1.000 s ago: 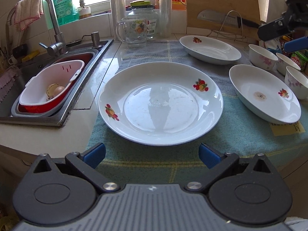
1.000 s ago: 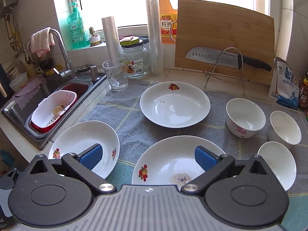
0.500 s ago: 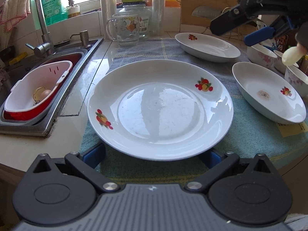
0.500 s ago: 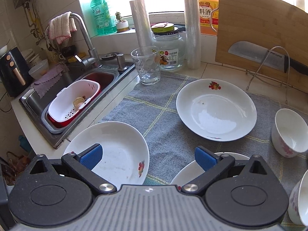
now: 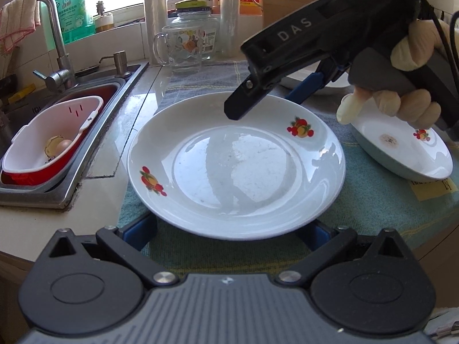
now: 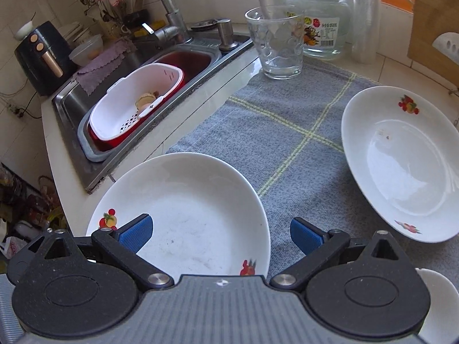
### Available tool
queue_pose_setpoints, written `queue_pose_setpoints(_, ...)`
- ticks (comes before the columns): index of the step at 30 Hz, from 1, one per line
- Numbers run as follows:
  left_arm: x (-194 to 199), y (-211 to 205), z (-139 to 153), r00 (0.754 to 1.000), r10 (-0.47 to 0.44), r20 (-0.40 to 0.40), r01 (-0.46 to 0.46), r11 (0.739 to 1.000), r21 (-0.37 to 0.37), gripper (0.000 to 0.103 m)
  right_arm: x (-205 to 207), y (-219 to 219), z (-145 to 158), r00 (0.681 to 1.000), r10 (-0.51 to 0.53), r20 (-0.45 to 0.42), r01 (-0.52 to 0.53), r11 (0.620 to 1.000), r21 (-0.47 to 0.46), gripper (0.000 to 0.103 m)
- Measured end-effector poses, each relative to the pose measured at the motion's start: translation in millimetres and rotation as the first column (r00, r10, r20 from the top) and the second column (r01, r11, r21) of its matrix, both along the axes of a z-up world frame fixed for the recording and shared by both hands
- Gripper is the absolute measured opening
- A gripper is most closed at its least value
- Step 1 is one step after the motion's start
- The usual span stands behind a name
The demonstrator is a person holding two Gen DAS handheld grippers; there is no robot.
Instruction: Organize plates and bowls
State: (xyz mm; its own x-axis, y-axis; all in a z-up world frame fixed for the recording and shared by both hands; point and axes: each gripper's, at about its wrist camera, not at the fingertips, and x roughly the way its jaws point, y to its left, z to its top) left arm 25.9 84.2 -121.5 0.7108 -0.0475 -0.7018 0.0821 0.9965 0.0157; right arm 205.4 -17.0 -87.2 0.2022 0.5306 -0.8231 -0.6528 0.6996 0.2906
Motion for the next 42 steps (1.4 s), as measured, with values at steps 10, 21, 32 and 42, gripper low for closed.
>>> queue_pose_setpoints(10, 3, -1, 1, 1.0, 0.001, -0.017, -0.001, 1.0, 0.005, 0.103, 13, 9, -12, 0.996, 0.061, -0.064, -0.062, 0.998, -0.013, 0.103)
queue_pose_setpoints(21, 4, -6, 3, 0.999, -0.038, 0.001, 0.038, 0.997, 0.065, 0.103, 20, 15, -8, 0.98, 0.187, -0.064, -0.189, 0.982, -0.027, 0.103)
queue_pose_setpoints(32, 5, -1, 3, 0.998, -0.06, 0.006, 0.06, 0.997, 0.054, 0.102, 52, 28, -8, 0.941, 0.314, -0.129, -0.31, 0.949, 0.051, 0.082)
queue_pose_setpoints(42, 5, 1, 6, 0.997, -0.08, -0.003, 0.08, 0.996, 0.049, 0.102, 52, 25, -8, 0.932, 0.327, -0.157, -0.317, 0.944, 0.087, 0.079)
